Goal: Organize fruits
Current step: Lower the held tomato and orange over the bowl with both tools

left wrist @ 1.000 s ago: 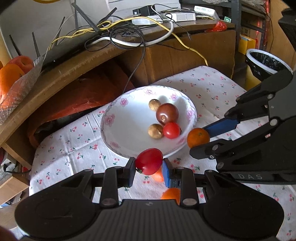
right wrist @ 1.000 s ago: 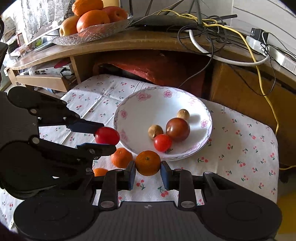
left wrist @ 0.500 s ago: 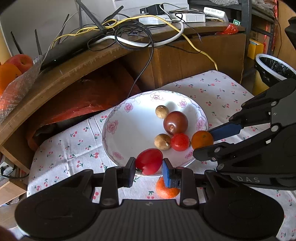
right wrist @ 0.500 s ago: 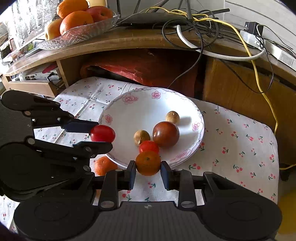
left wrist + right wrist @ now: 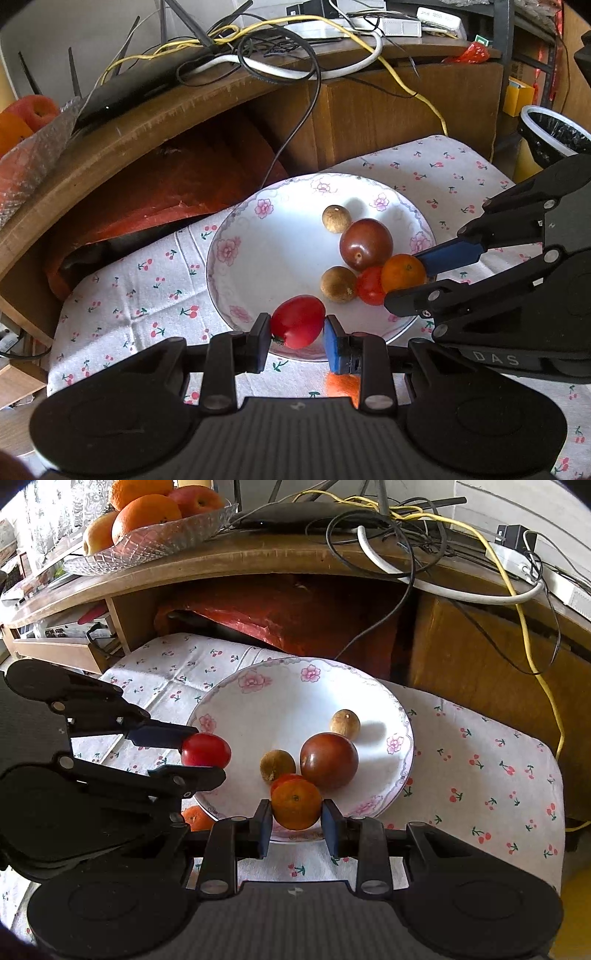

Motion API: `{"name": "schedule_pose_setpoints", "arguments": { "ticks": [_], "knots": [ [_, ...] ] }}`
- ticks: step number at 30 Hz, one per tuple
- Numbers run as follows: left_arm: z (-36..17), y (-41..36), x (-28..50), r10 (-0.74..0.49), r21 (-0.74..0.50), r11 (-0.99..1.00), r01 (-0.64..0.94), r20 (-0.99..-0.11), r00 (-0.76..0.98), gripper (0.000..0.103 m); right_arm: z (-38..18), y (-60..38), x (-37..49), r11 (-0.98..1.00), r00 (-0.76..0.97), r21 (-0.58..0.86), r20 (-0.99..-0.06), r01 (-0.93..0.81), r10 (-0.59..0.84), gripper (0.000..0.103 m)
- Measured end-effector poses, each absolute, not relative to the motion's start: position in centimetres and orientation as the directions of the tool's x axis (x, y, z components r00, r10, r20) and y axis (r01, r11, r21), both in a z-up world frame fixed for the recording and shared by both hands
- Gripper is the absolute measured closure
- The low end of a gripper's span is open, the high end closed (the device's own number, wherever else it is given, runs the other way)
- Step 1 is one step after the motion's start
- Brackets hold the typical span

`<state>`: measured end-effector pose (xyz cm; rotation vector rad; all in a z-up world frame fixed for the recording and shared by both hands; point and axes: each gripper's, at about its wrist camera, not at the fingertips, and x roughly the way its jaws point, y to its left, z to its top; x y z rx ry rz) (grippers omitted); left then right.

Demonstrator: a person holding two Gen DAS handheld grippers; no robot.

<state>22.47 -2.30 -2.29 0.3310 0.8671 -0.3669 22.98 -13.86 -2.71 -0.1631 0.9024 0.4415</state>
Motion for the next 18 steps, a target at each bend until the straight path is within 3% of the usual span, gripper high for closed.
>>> {"name": "schedule_pose_setpoints", "arguments": {
  "ticks": [18],
  "knots": [
    [-3.2,-2.2,23.7,-0.158,0.154,0.888,0.434,-0.785,0.600,0.065,-3.5,-13.8,24.1,0.898,0.533,0.061,-0.787,-0.436,0.312,0.076]
  ]
}}
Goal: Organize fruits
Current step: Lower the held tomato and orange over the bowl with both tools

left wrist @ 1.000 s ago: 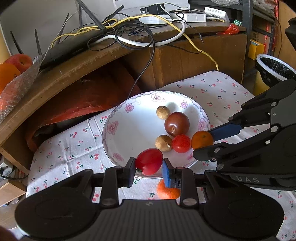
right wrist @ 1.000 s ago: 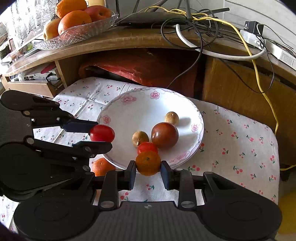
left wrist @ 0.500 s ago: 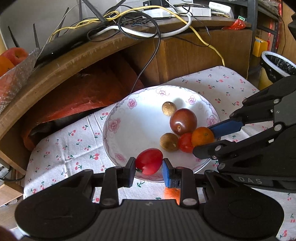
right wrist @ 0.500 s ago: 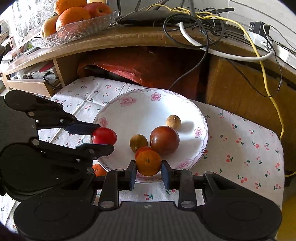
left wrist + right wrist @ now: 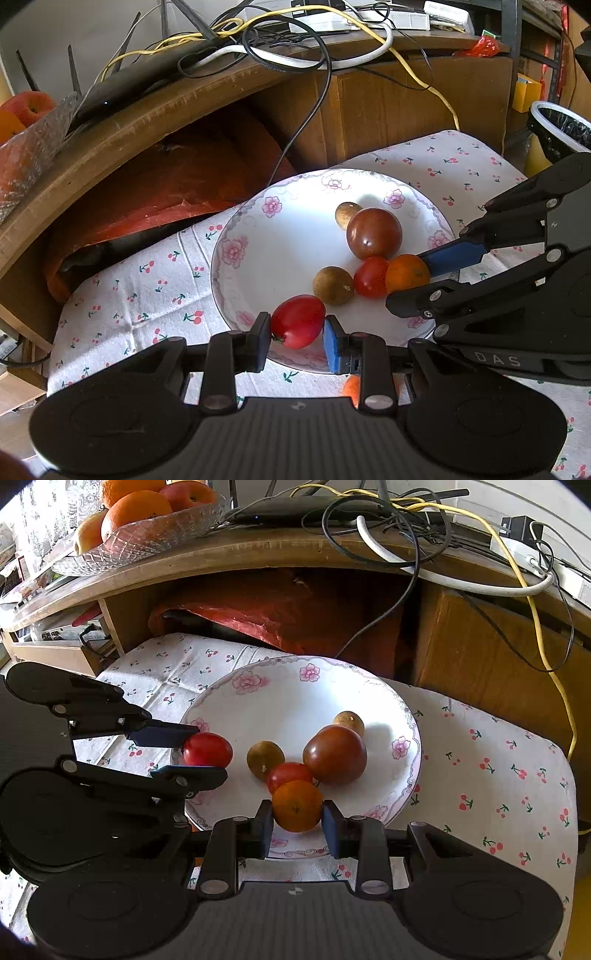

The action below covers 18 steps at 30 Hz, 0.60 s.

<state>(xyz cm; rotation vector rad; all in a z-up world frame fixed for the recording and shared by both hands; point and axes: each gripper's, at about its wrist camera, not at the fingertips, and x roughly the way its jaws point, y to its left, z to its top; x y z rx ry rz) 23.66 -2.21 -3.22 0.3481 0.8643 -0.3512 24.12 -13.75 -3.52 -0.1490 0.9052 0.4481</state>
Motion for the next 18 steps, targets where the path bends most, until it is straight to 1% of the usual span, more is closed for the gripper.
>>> {"name": "schedule_pose_setpoints", "arguments": {
  "ticks": [18],
  "knots": [
    [-3.37,-2.42,23.77,-0.152,0.160,0.888,0.432,-0.784,0.602,0.066,-3.85,-13.64,24.24,0.905,0.543,0.044,-0.787,-0.424,0.292,0.075]
  ]
}}
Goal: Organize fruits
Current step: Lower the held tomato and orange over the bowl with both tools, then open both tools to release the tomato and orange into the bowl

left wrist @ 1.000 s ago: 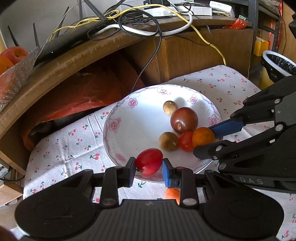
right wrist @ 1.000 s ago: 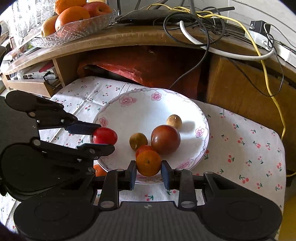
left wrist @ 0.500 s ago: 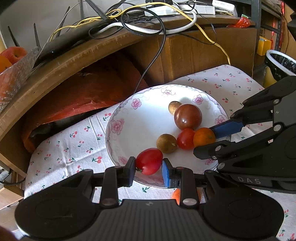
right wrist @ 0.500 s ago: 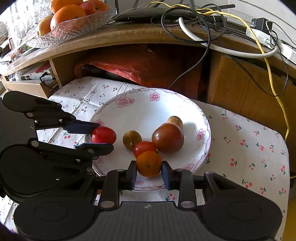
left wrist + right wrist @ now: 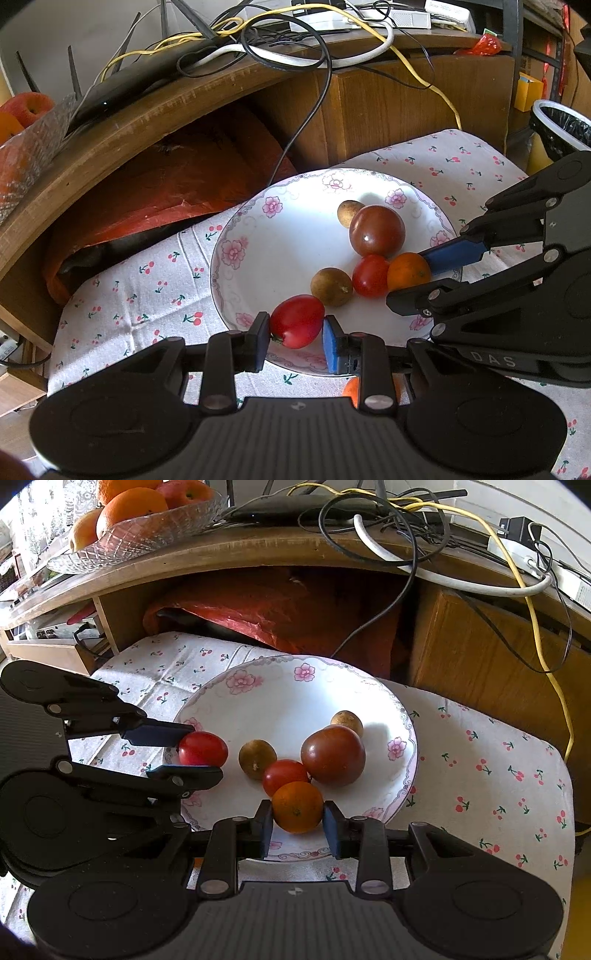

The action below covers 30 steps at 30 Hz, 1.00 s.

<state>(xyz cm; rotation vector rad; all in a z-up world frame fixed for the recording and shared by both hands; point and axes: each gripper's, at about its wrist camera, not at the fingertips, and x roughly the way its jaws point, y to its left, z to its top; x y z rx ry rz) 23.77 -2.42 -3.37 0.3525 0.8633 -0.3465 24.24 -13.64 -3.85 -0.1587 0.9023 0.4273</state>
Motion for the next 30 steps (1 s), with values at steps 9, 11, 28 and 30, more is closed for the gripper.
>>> {"name": "schedule_pose_setpoints", "arguments": {
  "ticks": [9,11,28,30],
  "knots": [
    [-3.0,-2.1,23.7,-0.157,0.148,0.894,0.422,-0.779,0.607,0.065,-3.6,-13.8,24.1,0.913,0.561,0.038,-0.778,-0.407,0.282,0.071],
    [-2.9,-2.1,23.7,-0.159,0.147,0.895,0.422,-0.778,0.608,0.065,-3.5,-13.9,24.0,0.914,0.565,0.037,-0.776,-0.405,0.281,0.071],
    [-2.8,-2.2,23.4,-0.164,0.142,0.894,0.425,-0.779,0.605,0.064,-2.9,-14.2,23.7,0.920,0.587,0.033,-0.761,-0.390,0.276,0.065],
    [-2.9,-2.2,23.4,-0.164,0.143,0.893,0.427,-0.781,0.602,0.064,-2.9,-14.2,23.7,0.920,0.587,0.033,-0.761,-0.391,0.276,0.065]
  ]
}}
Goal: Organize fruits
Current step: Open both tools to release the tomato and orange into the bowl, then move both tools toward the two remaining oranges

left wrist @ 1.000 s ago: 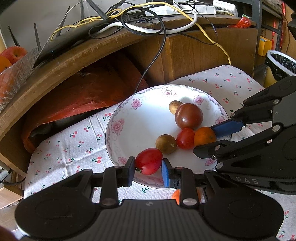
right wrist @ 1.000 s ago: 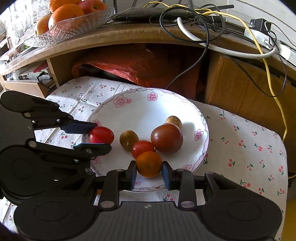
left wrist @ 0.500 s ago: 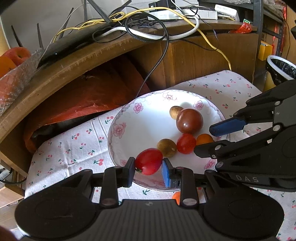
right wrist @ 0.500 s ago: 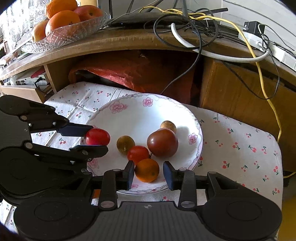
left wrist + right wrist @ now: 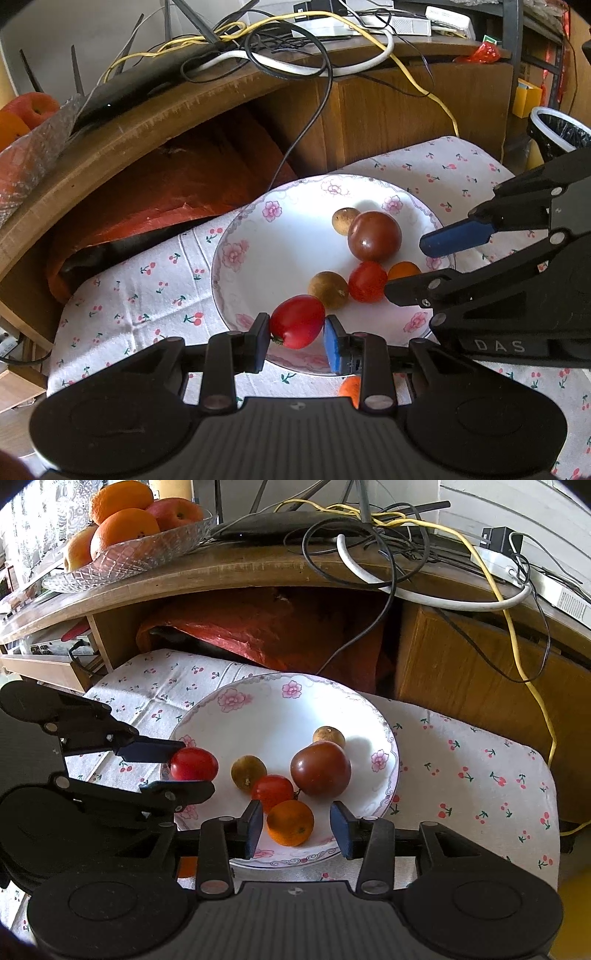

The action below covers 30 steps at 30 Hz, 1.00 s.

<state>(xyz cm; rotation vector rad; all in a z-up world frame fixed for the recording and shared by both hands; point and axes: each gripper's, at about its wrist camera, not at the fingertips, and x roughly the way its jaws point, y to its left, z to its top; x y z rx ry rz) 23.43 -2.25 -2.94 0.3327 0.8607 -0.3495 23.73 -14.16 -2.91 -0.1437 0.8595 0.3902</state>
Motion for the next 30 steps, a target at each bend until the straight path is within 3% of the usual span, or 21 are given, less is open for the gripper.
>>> {"name": "schedule_pose_setpoints", "arguments": {
  "ticks": [30],
  "knots": [
    [-0.3,-1.4,19.9,-0.198,0.114,0.898,0.425,-0.758,0.622,0.056,-0.5,-14.6,20.5,0.922,0.615,0.050,-0.731,-0.383,0.295,0.064]
  ]
}}
